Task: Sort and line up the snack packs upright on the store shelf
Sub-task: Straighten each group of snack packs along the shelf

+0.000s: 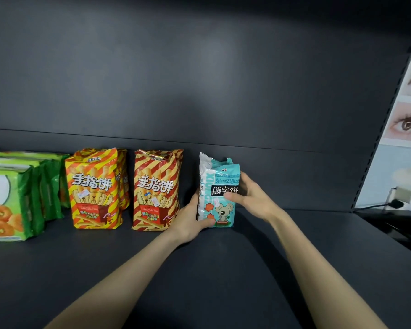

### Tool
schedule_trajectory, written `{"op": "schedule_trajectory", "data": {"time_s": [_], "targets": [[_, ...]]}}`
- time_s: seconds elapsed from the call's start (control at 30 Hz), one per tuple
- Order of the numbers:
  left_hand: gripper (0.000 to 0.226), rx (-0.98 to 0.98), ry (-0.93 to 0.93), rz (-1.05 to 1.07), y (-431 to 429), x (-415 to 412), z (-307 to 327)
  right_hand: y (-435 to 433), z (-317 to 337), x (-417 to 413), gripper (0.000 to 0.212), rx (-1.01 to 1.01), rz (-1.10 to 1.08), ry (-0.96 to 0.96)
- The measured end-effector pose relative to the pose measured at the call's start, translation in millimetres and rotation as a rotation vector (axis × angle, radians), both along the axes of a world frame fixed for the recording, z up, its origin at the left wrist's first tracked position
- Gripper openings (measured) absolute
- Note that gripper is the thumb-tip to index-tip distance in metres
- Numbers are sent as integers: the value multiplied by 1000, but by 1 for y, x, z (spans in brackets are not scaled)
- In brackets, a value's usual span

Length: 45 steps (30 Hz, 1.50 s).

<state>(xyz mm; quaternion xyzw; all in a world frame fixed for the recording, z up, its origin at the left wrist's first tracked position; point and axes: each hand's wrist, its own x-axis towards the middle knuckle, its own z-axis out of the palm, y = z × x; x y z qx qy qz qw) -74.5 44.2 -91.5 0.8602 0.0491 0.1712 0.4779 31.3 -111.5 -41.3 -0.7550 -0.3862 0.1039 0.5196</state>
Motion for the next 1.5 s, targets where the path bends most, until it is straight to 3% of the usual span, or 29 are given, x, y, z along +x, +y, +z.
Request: {"op": "schedule_trajectory", "data": {"time_s": [1.5], "targets": [[68,-9,1,106,-2,-4,1,9,-9,-7,57,-11,-82,-69]]}}
